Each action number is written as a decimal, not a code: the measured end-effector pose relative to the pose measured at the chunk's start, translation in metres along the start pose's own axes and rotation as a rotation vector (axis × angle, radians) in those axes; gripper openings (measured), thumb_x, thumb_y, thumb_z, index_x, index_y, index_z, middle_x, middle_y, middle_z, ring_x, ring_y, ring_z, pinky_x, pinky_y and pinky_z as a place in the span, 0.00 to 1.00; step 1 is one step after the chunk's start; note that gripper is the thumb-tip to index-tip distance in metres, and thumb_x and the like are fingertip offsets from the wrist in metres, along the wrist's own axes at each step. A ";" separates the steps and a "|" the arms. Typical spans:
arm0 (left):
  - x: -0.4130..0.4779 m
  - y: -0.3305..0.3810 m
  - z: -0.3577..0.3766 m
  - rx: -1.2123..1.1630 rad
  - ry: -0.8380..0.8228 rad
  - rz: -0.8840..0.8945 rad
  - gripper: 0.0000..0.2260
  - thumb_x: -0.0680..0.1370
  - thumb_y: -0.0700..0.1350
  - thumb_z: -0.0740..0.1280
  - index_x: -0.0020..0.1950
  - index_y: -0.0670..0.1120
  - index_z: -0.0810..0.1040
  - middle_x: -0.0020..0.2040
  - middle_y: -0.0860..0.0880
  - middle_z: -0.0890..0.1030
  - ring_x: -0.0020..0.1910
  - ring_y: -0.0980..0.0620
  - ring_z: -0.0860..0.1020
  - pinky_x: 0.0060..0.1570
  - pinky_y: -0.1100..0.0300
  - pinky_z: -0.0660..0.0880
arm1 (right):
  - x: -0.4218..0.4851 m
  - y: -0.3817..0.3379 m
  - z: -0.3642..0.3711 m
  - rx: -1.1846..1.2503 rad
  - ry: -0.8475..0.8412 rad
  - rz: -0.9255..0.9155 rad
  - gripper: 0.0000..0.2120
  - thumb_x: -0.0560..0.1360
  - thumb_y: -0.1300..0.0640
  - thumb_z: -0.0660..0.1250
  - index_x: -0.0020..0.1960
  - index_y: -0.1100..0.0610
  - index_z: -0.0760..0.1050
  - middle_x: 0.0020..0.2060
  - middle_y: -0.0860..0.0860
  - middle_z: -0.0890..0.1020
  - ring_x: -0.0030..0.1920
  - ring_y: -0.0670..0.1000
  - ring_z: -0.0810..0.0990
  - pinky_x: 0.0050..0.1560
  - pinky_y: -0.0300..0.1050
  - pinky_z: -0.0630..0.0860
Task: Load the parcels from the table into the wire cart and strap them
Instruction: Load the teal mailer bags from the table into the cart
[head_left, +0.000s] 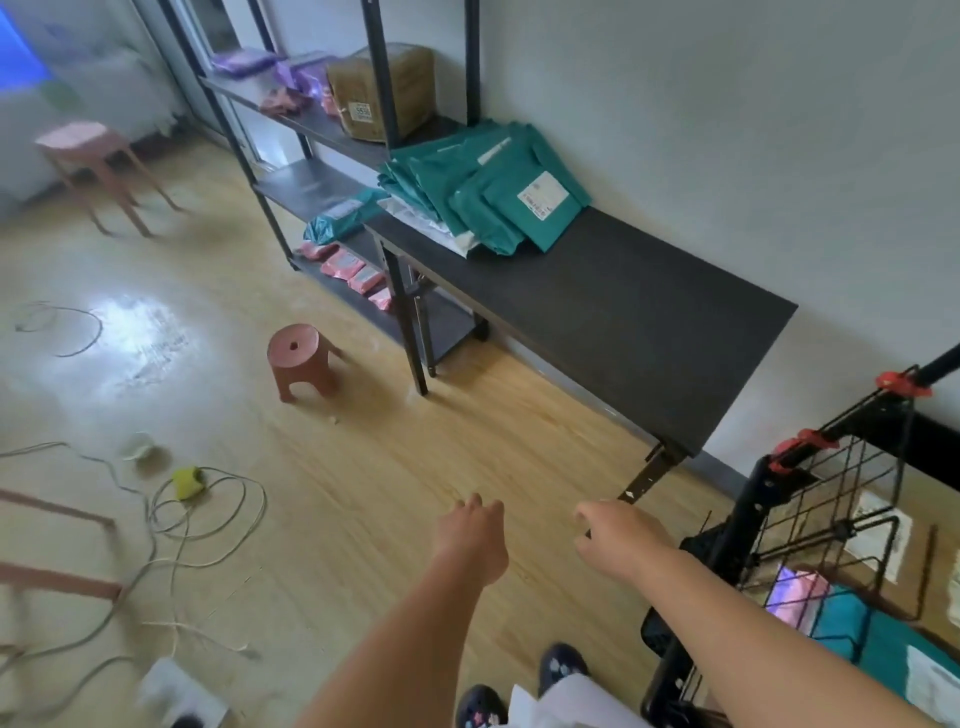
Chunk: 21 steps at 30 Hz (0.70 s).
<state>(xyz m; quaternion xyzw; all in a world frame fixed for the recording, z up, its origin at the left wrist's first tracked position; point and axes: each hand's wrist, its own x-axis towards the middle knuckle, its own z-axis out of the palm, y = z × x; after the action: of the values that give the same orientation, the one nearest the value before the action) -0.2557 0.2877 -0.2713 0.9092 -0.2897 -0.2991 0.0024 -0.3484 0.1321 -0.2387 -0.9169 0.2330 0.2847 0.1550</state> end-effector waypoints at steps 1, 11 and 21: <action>0.001 -0.003 -0.002 -0.004 -0.003 -0.003 0.24 0.78 0.39 0.61 0.74 0.48 0.65 0.70 0.44 0.68 0.69 0.43 0.68 0.64 0.49 0.71 | 0.003 -0.004 -0.002 0.004 0.009 0.001 0.17 0.82 0.51 0.59 0.69 0.52 0.70 0.63 0.51 0.77 0.59 0.52 0.77 0.58 0.50 0.77; 0.040 -0.041 -0.046 -0.085 0.004 -0.069 0.22 0.77 0.40 0.61 0.71 0.48 0.69 0.66 0.45 0.71 0.65 0.45 0.71 0.58 0.53 0.73 | 0.063 -0.035 -0.029 0.039 0.104 0.021 0.15 0.81 0.50 0.61 0.67 0.49 0.72 0.58 0.47 0.80 0.55 0.49 0.79 0.50 0.42 0.77; 0.147 -0.049 -0.126 -0.093 0.029 -0.075 0.23 0.77 0.39 0.62 0.72 0.48 0.68 0.67 0.45 0.71 0.64 0.44 0.71 0.61 0.52 0.73 | 0.165 -0.036 -0.117 0.105 0.087 0.024 0.14 0.81 0.50 0.61 0.65 0.49 0.73 0.56 0.46 0.80 0.52 0.48 0.79 0.54 0.45 0.79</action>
<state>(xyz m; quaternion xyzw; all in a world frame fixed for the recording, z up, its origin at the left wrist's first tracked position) -0.0649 0.2293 -0.2563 0.9225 -0.2412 -0.2990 0.0375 -0.1567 0.0579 -0.2393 -0.9162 0.2650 0.2336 0.1892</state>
